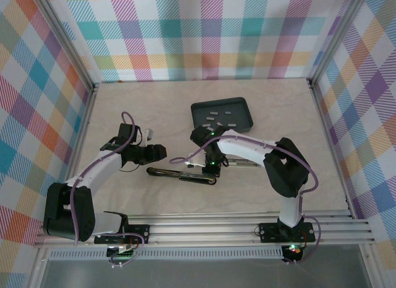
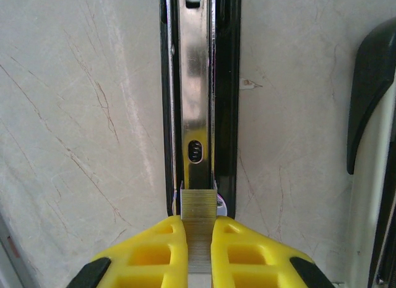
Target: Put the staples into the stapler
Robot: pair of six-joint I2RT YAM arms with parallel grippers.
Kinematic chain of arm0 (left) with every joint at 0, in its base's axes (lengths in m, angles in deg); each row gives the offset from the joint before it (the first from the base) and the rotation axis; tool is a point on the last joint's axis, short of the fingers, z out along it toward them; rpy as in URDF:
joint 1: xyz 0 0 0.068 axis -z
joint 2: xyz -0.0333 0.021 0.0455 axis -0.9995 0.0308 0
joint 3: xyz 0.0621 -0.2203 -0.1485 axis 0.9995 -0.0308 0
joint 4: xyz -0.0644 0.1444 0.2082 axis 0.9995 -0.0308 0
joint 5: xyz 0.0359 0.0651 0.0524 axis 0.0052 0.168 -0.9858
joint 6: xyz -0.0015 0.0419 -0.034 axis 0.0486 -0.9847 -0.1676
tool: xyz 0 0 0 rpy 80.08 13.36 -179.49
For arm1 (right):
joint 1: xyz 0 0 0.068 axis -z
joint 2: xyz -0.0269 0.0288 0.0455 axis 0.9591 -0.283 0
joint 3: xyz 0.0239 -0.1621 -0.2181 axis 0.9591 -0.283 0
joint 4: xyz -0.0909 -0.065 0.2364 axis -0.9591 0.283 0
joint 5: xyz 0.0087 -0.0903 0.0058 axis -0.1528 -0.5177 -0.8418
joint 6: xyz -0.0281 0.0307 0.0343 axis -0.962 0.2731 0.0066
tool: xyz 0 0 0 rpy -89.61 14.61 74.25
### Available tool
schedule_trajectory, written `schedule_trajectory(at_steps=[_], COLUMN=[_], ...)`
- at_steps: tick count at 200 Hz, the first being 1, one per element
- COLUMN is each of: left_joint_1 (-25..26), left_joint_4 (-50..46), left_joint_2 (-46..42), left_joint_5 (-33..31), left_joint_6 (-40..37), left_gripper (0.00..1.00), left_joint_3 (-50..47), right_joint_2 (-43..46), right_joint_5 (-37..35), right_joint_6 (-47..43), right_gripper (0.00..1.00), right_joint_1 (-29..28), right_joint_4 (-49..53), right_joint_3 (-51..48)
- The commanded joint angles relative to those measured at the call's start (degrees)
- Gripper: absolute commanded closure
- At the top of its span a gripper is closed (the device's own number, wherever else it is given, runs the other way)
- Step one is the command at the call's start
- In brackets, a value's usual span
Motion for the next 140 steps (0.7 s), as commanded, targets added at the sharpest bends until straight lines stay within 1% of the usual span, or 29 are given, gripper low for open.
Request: schedule_trajectory(at_steps=[1,140], left_joint_1=[-0.95,-0.96], left_joint_4=[-0.71,-0.61], left_joint_2=[0.22,0.56], left_joint_5=[-0.64,-0.59], left_joint_6=[-0.10,-0.10], left_gripper=[0.40,0.40], left_joint_3=[0.58,0.61], right_joint_2=[-0.50,-0.30], right_joint_5=[0.49,0.40], right_joint_6=[-0.09,-2.02], right_gripper=[0.89,0.88], right_joint_1=[-0.52,-1.27], right_joint_4=[1.69,1.36], right_joint_3=[0.59,-0.77])
